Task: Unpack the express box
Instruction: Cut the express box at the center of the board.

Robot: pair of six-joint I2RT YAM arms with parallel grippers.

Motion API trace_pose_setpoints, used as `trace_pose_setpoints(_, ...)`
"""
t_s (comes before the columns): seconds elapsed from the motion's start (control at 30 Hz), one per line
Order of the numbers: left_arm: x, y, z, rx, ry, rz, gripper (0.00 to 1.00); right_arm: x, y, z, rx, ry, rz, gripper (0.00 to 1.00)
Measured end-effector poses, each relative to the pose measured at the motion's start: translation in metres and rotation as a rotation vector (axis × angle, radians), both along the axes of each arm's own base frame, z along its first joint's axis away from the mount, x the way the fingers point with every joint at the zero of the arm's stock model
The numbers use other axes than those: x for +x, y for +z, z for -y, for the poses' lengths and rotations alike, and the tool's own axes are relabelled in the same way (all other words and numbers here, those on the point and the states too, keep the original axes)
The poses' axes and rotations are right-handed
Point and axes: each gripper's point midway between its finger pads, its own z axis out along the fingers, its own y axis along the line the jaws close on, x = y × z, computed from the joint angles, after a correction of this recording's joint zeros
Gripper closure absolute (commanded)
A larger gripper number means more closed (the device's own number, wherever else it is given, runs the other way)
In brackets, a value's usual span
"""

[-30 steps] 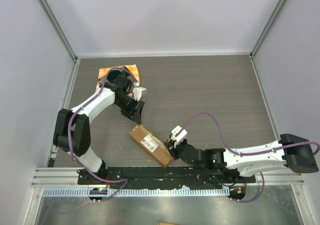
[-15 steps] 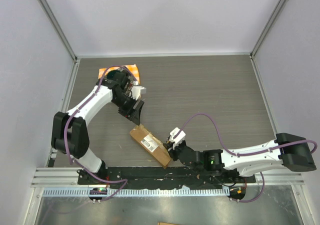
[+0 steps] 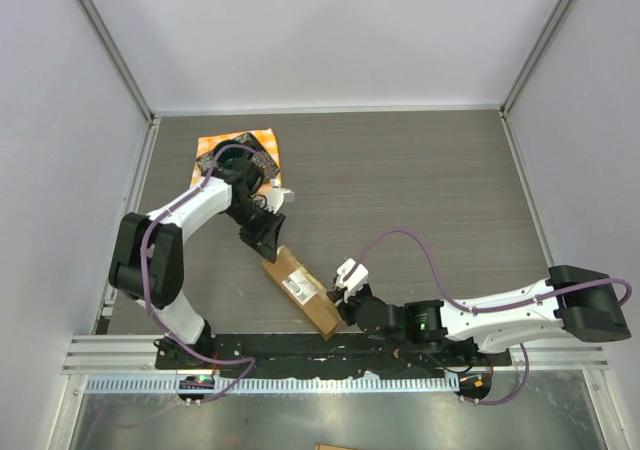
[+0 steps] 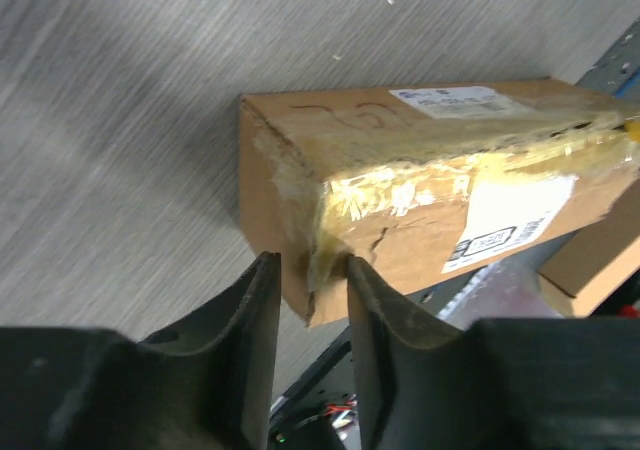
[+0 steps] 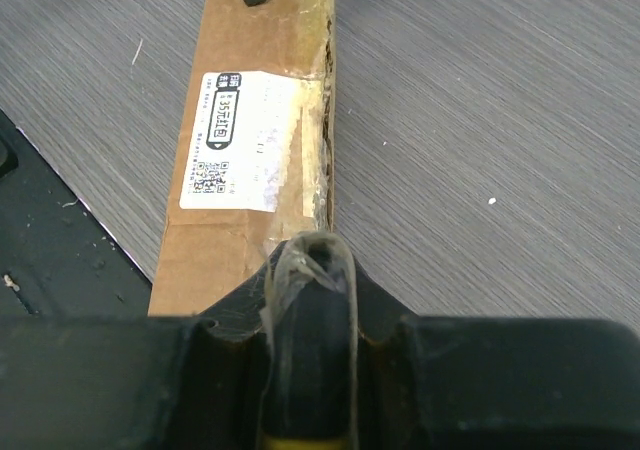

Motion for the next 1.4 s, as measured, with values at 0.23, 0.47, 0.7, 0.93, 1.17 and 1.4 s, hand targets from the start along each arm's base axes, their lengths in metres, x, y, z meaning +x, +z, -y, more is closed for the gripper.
trace_pose_setpoints(0.23, -0.004, 0.001, 0.008, -0.052, 0.000, -0.033, 1.00, -0.002, -0.005, 0.000, -0.023, 0.001, -0.007, 0.99)
trace_pose_setpoints(0.47, -0.003, 0.001, 0.009, -0.052, 0.012, -0.022, 1.00, -0.016, -0.003, 0.001, -0.039, 0.014, -0.031, 0.99)
trace_pose_setpoints(0.7, -0.002, 0.001, 0.007, -0.021, 0.037, -0.003, 1.00, -0.035, -0.004, 0.010, -0.057, 0.027, -0.067, 0.99)
trace_pose_setpoints(0.93, -0.002, 0.000, 0.007, -0.013, 0.047, -0.003, 1.00, -0.044, -0.003, 0.017, -0.043, 0.013, -0.102, 0.99)
trace_pose_setpoints(1.17, -0.003, 0.001, 0.008, -0.015, 0.051, -0.011, 1.00, -0.045, -0.001, 0.018, -0.037, 0.009, -0.098, 0.99)
trace_pose_setpoints(1.4, -0.001, 0.001, 0.008, -0.011, 0.044, -0.001, 1.00, -0.036, -0.005, 0.006, -0.078, 0.030, -0.049, 0.99)
